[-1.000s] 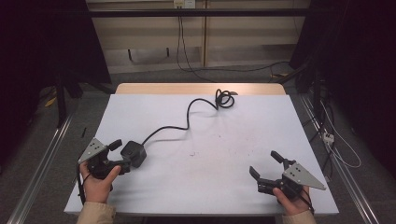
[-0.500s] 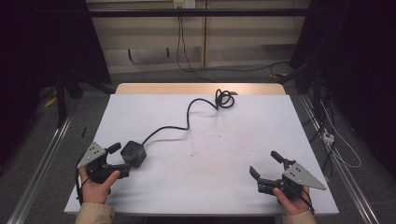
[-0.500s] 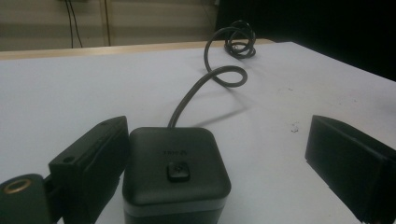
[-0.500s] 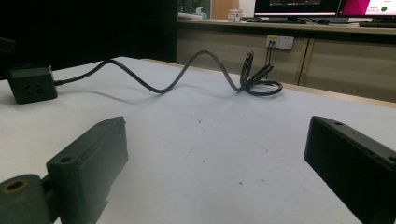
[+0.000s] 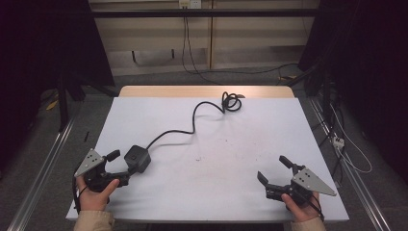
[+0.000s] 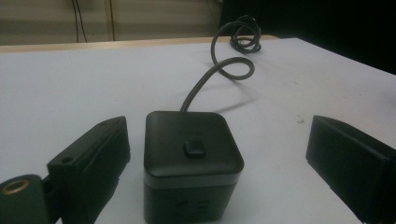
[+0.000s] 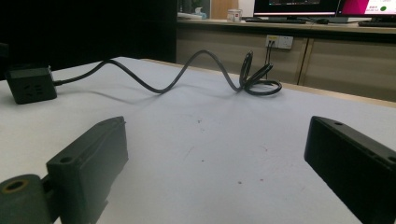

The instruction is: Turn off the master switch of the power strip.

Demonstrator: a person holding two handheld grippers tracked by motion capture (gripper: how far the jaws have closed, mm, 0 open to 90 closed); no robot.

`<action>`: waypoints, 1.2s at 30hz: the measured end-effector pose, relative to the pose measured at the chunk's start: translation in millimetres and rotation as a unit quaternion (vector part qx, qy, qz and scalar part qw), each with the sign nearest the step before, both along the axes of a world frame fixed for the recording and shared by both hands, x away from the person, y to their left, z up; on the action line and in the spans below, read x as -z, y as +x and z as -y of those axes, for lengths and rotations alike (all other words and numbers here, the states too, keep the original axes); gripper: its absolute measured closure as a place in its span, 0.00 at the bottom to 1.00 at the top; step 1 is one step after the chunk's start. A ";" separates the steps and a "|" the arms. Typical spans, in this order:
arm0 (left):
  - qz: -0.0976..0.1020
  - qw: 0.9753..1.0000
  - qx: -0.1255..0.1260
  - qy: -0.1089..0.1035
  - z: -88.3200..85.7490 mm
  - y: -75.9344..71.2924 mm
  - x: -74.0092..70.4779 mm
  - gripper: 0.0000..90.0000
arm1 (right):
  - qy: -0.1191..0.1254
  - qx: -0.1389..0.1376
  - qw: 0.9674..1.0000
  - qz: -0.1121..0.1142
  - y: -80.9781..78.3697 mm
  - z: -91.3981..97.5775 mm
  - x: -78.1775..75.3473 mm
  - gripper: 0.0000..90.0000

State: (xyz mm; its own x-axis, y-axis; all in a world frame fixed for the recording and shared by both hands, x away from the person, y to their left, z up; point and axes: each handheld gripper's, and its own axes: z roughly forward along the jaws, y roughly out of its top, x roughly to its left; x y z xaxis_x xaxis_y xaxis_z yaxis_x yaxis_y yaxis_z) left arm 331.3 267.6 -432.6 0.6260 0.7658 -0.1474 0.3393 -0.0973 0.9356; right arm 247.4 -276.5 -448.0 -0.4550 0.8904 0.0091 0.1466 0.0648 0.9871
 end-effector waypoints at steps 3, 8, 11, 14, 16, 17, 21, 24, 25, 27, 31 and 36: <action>0.003 1.000 0.000 0.000 -1.6 -0.8 0.5 0.07 | 0.000 0.000 1.000 0.001 -0.1 -0.1 -0.1 0.06; 0.001 1.000 -0.001 0.005 -5.9 -1.6 1.6 0.07 | 0.000 0.000 1.000 0.001 -0.1 0.5 0.0 0.06; -0.001 1.000 -0.004 0.005 -7.5 -1.9 2.5 0.07 | 0.001 0.000 1.000 0.001 0.0 0.6 -0.1 0.06; 0.000 1.000 -0.003 0.007 -9.8 -2.3 3.1 0.07 | 0.000 0.000 1.000 0.001 -0.1 0.6 0.0 0.06; 0.000 1.000 -0.004 0.008 -11.3 -2.5 3.5 0.07 | 0.001 -0.001 1.000 0.001 0.0 0.6 0.0 0.06; 0.000 1.000 -0.003 0.010 -12.1 -2.5 4.0 0.07 | 0.000 -0.001 1.000 0.001 0.0 0.6 0.1 0.06; -0.007 1.000 -0.003 0.014 -14.9 -2.8 6.9 0.07 | 0.001 -0.001 1.000 0.001 0.1 0.8 0.1 0.06; -0.006 1.000 -0.002 0.016 -16.5 -3.6 7.0 0.07 | 0.002 -0.001 1.000 0.001 0.0 0.7 -0.1 0.06; -0.006 1.000 -0.002 0.017 -16.7 -3.8 7.0 0.07 | 0.001 -0.001 1.000 0.001 0.0 0.8 0.0 0.06; -0.007 1.000 0.000 0.019 -17.2 -3.9 7.5 0.07 | 0.001 -0.001 1.000 0.001 0.1 0.8 0.1 0.06; -0.012 1.000 0.003 0.023 -18.4 -3.4 9.3 0.07 | 0.001 -0.002 1.000 0.000 0.1 0.4 0.2 0.06; -0.021 0.999 0.005 0.031 -20.2 -3.7 10.9 0.07 | 0.001 -0.001 1.000 0.001 0.1 0.9 0.3 0.06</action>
State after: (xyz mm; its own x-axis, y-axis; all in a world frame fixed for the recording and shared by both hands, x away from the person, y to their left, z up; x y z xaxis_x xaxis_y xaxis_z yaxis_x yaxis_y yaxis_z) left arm 327.6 287.8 -443.5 0.6286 0.7674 -0.1263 0.3766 -0.1582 0.9128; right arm 247.5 -277.4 -448.3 -0.4573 0.8893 0.0095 0.1449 0.0640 0.9874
